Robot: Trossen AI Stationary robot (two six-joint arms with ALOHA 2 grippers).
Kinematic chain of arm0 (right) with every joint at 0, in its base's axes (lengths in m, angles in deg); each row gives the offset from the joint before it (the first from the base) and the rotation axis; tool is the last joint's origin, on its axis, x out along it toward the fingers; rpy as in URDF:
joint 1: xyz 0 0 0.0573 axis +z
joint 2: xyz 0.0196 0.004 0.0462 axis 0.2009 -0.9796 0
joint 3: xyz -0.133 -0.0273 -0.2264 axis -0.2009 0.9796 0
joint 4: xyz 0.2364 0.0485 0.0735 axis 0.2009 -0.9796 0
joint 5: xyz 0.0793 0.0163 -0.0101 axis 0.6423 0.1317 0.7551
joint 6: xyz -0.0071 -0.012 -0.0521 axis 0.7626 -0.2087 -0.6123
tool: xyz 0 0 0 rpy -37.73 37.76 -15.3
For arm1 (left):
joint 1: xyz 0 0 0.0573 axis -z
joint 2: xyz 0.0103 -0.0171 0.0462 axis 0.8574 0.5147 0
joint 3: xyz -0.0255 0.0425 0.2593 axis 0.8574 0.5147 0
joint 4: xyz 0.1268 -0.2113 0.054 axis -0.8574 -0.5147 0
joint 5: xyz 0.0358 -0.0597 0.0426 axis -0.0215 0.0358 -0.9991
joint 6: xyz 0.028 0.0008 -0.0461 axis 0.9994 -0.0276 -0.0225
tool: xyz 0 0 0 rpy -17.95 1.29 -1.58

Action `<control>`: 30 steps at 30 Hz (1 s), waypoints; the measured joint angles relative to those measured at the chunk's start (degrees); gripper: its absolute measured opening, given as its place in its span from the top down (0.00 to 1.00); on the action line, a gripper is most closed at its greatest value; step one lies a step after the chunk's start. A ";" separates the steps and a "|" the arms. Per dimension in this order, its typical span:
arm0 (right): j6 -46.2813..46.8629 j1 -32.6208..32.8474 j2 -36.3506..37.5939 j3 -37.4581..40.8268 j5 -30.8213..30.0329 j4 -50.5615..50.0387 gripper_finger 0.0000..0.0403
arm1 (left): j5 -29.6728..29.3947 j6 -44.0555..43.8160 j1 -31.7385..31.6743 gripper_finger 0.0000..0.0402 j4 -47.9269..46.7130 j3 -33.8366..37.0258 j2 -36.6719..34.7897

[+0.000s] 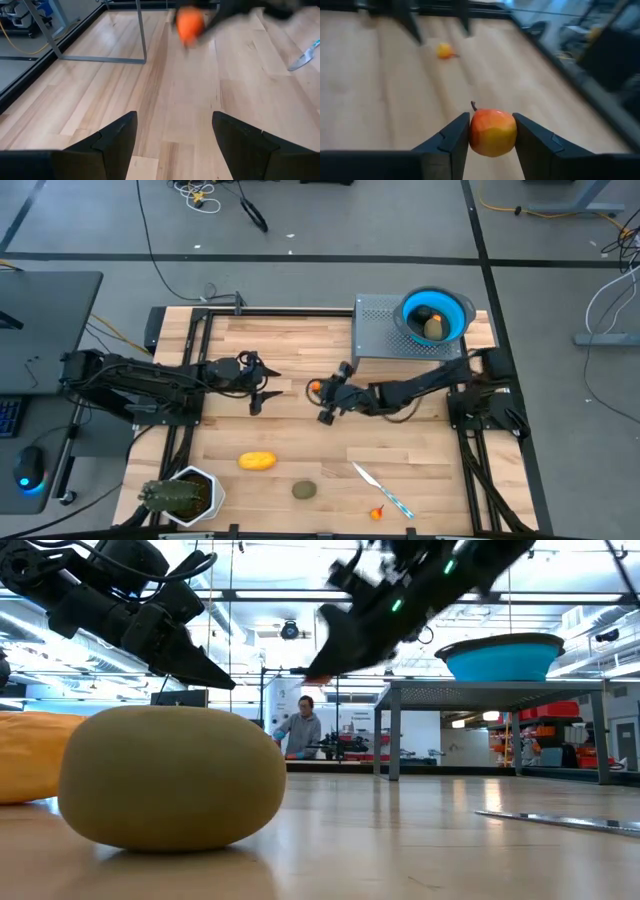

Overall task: Pick & Place Fruit
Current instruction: Put the yellow pear into the blue strainer bowl on the shelf

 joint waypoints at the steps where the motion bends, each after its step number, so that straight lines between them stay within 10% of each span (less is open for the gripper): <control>1: -0.02 0.24 2.50 0.00 -1.92 -3.20 0.63 | 0.04 0.00 0.01 0.34 0.00 0.00 0.00; 17: 5.95 -0.03 36.12 0.00 -36.39 -41.54 0.63 | 0.15 -0.41 0.01 0.34 0.00 0.02 0.00; 30: 12.31 -11.44 42.50 0.00 -38.92 -60.16 0.63 | 0.11 -0.46 0.01 0.34 0.00 0.02 0.00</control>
